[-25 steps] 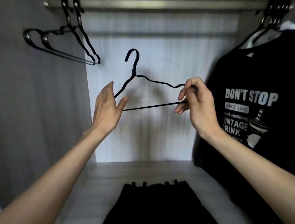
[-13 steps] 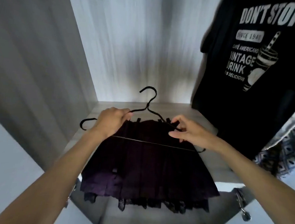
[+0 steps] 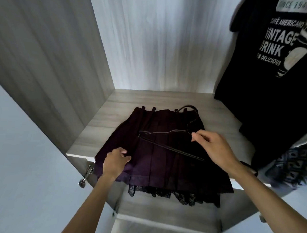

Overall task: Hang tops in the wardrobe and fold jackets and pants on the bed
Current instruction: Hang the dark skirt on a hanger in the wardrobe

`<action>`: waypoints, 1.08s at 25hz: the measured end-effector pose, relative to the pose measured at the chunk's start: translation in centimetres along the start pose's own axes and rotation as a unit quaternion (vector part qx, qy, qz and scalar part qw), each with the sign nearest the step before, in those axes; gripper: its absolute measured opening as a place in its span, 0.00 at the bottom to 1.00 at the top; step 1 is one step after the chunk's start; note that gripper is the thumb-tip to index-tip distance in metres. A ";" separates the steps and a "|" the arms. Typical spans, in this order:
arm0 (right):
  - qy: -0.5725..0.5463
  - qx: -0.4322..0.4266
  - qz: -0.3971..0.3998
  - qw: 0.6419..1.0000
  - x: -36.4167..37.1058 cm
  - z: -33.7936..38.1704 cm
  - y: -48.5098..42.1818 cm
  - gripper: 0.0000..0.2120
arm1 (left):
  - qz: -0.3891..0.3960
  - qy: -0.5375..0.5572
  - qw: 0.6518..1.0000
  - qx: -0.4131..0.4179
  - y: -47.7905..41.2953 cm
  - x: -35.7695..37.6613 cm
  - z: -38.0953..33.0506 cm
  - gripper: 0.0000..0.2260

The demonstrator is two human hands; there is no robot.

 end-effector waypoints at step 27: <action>0.022 -0.187 0.023 0.982 0.5 6.6 -3.6 0.10 | -0.015 0.236 0.949 0.209 1.4 -10.2 -7.7 0.11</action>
Point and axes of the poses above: each hand's wrist, its own y-axis away from the middle knuckle, its own x-axis out of the palm, z = x × y, the point moved 7 cm from there along -y, towards the middle knuckle, and after that the axes turned 14 degrees about -x, right-handed, at the moved point
